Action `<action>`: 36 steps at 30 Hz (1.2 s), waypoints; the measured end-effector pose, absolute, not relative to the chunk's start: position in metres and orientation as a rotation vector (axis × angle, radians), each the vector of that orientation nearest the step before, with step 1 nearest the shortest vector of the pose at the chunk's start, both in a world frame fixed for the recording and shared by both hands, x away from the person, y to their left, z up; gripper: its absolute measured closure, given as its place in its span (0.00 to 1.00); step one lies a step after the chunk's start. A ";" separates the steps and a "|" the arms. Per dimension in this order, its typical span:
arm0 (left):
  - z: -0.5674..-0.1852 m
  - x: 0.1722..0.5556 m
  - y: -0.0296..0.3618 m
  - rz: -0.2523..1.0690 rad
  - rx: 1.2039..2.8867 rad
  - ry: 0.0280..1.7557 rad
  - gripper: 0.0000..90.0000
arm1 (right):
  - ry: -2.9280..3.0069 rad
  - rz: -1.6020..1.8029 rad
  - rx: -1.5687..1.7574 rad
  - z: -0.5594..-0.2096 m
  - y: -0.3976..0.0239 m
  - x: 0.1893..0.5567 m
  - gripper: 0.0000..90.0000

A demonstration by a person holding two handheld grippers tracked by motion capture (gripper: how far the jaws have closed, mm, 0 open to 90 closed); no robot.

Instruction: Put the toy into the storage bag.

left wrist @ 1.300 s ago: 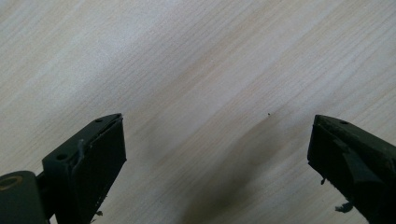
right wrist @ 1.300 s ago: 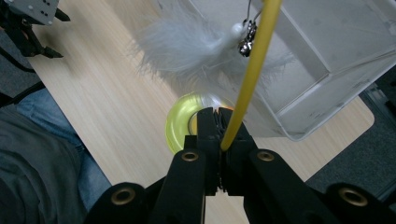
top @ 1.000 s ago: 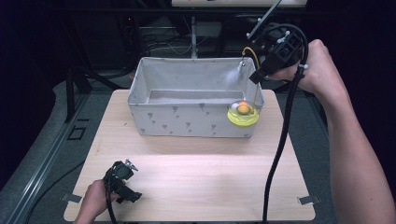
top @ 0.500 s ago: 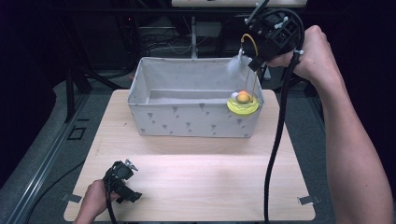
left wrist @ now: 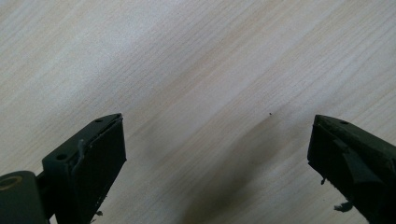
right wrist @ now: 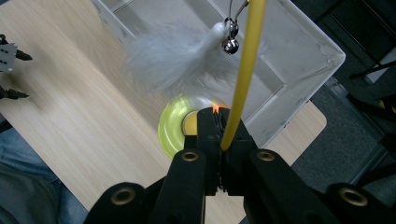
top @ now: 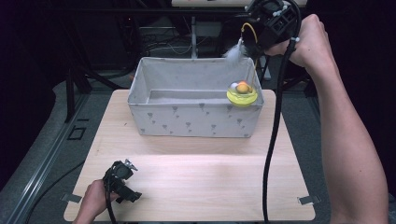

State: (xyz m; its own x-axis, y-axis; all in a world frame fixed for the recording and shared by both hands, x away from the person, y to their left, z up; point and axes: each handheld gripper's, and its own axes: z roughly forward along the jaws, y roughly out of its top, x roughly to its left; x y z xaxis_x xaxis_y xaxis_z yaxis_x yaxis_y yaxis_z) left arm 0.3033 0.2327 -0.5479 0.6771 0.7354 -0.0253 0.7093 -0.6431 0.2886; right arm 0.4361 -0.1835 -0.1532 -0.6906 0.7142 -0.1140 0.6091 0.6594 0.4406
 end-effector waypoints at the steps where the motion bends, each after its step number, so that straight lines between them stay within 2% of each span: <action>1: -0.548 0.303 0.233 0.136 2.619 1.152 0.05 | 2.596 0.535 1.073 -0.153 -0.184 0.439 0.98; 15: -0.548 0.303 0.233 0.135 2.619 1.152 0.05 | 2.559 0.520 1.123 -0.153 -0.185 0.457 0.98; 36: -0.548 0.303 0.233 0.134 2.616 1.147 0.05 | 2.524 0.503 1.169 -0.173 -0.185 0.490 0.98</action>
State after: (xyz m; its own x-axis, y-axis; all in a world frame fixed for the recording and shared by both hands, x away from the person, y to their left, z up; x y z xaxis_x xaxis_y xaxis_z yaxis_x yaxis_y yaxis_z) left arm 0.3029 0.2328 -0.5483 0.6803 0.7324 -0.0279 0.7064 -0.6451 0.2912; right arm 0.4899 -0.1845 -0.1733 -0.6172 0.7755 -0.1331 0.6652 0.6046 0.4381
